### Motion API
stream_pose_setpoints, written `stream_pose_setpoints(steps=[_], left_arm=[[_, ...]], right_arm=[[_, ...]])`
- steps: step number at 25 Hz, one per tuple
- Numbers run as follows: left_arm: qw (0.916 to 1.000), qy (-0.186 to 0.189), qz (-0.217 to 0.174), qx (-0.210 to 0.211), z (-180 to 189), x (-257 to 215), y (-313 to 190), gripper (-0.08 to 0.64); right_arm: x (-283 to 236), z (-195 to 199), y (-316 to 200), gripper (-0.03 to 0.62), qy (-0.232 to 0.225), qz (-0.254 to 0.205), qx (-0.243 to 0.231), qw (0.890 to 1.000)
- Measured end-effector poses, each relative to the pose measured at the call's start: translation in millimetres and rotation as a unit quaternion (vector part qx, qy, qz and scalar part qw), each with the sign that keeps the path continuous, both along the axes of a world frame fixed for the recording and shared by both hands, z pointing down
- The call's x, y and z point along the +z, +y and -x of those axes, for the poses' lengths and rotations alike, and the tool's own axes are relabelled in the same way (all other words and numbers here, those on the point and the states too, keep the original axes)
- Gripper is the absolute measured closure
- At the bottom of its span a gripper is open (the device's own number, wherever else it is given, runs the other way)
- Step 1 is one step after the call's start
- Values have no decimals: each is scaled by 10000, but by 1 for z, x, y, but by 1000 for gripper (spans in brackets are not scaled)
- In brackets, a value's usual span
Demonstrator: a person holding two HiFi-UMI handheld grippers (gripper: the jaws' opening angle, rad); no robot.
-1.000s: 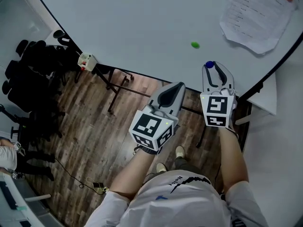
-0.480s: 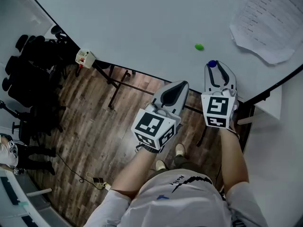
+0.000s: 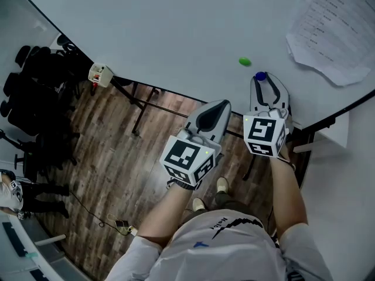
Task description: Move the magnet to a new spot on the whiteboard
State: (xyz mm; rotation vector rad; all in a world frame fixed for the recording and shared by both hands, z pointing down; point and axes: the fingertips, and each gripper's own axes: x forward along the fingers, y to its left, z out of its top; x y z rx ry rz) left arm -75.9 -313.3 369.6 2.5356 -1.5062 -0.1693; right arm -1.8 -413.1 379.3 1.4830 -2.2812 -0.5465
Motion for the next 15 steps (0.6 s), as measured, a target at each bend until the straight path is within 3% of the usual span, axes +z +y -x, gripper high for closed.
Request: stream_pose_setpoints(steps=[15], left_arm=[[10000,27,69,-37,9,7,-12,549]], right_arm=[[4,1,-12,462,382,-266,270,9985]])
